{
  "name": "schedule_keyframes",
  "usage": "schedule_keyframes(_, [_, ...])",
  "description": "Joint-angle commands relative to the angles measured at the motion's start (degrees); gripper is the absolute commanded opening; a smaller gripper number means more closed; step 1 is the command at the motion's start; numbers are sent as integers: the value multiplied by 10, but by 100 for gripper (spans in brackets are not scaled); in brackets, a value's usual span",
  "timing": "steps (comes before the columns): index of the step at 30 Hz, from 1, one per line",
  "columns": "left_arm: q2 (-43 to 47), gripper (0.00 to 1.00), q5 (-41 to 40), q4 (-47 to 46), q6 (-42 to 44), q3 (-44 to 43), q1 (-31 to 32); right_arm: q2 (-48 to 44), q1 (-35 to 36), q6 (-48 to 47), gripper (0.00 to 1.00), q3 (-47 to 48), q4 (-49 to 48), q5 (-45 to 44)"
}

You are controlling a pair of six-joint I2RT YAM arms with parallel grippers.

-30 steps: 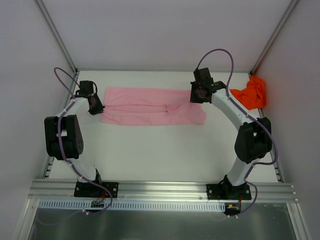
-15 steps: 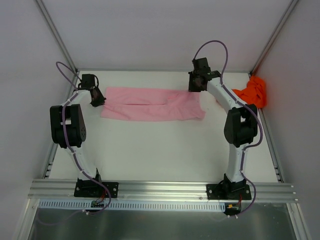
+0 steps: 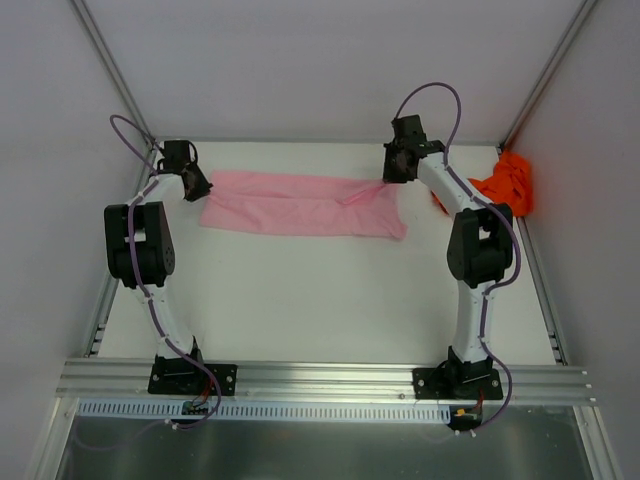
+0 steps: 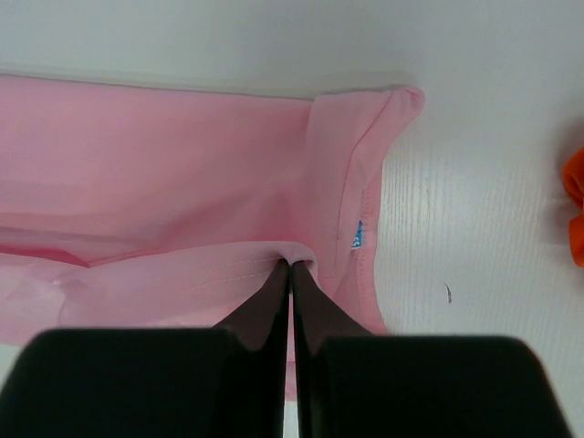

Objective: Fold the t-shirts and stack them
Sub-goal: Fold the other side of the tshirt into a rectangle

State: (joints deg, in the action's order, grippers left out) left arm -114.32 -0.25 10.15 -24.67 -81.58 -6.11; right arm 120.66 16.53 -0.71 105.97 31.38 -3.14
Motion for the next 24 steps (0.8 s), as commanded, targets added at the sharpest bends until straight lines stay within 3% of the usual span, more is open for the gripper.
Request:
schedule_keyframes(1, [-5, 0, -12, -29, -6, -31, -5, -1, -5, -9, 1, 33, -18, 1])
schedule_keyframes(16, [-63, 0, -24, 22, -20, -119, -5, 47, -6, -5, 1, 75, -25, 15])
schedule_keyframes(19, [-75, 6, -20, 35, -21, -138, -5, 59, -7, -3, 1, 85, -24, 21])
schedule_keyframes(21, [-85, 23, -17, 40, -20, -148, -5, 70, -8, -6, 1, 96, -21, 23])
schedule_keyframes(23, [-89, 37, -18, 50, -21, -159, -5, 83, -7, -9, 21, 106, -17, 25])
schedule_keyframes(24, [-89, 38, -16, 49, -21, -158, -5, 85, -7, -15, 32, 119, -14, 25])
